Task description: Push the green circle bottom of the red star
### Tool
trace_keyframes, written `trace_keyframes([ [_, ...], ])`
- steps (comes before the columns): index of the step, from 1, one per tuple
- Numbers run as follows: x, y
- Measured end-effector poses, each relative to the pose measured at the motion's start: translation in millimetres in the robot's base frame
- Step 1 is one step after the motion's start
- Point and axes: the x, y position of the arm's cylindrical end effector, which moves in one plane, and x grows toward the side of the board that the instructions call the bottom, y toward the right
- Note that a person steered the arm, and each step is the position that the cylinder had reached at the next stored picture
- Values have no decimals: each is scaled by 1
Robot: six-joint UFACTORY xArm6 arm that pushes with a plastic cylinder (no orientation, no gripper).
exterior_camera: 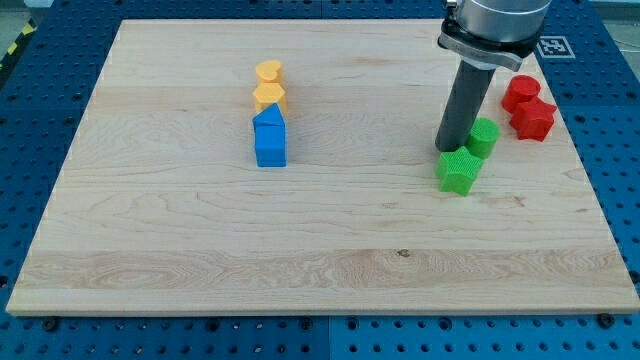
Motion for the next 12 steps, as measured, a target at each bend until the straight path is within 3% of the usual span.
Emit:
trace_keyframes([
  [8,-10,-3],
  [12,-8,48],
])
